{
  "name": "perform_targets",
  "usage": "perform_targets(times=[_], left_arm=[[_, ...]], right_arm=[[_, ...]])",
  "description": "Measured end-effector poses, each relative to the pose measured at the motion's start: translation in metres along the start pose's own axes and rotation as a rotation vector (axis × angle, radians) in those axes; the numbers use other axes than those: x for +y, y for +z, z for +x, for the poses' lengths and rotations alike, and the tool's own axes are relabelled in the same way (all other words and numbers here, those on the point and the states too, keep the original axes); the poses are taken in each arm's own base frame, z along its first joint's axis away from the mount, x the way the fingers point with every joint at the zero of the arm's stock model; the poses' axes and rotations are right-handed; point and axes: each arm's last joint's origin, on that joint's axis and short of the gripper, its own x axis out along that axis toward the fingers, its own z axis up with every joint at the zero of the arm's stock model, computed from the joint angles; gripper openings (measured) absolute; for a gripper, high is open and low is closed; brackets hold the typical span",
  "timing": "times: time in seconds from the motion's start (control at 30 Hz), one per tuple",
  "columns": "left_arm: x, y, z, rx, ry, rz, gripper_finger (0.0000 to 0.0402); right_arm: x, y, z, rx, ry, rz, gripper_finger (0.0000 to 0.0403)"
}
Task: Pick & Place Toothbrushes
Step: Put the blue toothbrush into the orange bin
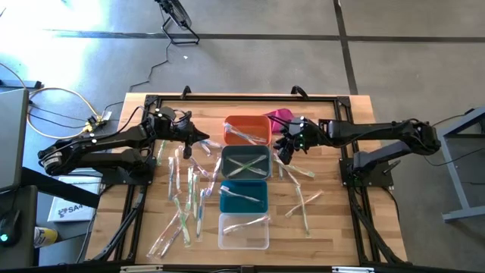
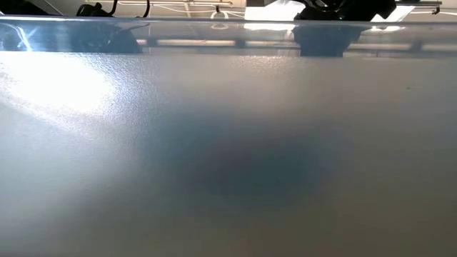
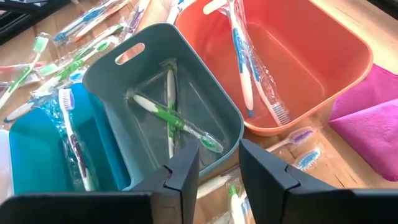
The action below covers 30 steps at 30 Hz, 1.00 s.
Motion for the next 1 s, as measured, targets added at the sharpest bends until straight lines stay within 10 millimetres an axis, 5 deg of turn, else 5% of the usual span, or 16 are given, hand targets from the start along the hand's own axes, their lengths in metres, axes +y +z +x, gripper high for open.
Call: perform_targets(times=[0.67,1.0], left_arm=[[0.0001,0.0000,0.0000,0.000,0.001,-0.022,0.0001],[0.0001,0.0001,0.0000,-0.001,0.000,-0.024,0.0001]], right_arm=[[0.0057,-0.0028,-0.0004,-0.008,-0.014,0.065,0.0008],[0.0058,-0.0028,-0.0005,-0.020,-0.039,0.005,0.0003]])
